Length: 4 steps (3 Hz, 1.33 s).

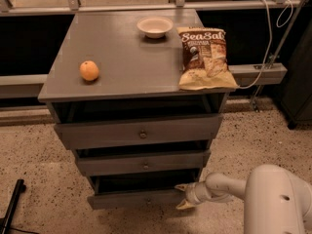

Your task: Open bottom drawer

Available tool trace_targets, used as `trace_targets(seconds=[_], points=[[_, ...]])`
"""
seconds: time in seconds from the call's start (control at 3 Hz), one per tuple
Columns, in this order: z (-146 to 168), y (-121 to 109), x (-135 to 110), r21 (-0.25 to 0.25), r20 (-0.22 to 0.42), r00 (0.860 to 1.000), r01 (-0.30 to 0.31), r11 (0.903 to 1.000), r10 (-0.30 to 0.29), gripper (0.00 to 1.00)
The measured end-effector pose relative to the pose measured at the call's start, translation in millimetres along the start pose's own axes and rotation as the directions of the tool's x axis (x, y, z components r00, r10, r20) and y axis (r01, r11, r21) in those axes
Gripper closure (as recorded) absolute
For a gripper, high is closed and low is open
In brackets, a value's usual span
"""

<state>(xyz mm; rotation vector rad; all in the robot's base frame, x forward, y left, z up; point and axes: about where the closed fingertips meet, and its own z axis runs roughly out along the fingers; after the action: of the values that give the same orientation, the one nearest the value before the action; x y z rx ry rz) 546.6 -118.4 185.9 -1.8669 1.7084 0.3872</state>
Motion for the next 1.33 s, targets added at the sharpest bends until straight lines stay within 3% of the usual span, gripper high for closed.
trace_targets(seconds=[0.33, 0.67, 1.0, 1.33], points=[[-3.4, 24.3, -29.0, -0.077, 0.066, 0.997, 0.044, 0.9961, -0.039, 0.37], [-3.4, 42.6, -58.4, -0.164, 0.163, 0.98, 0.138, 0.9769, -0.111, 0.4], [-7.5, 45.9, -72.7, -0.197, 0.218, 0.962, 0.211, 0.9575, -0.167, 0.37], [-11.9, 44.3, -74.4, -0.184, 0.19, 0.964, 0.221, 0.9578, -0.186, 0.21]])
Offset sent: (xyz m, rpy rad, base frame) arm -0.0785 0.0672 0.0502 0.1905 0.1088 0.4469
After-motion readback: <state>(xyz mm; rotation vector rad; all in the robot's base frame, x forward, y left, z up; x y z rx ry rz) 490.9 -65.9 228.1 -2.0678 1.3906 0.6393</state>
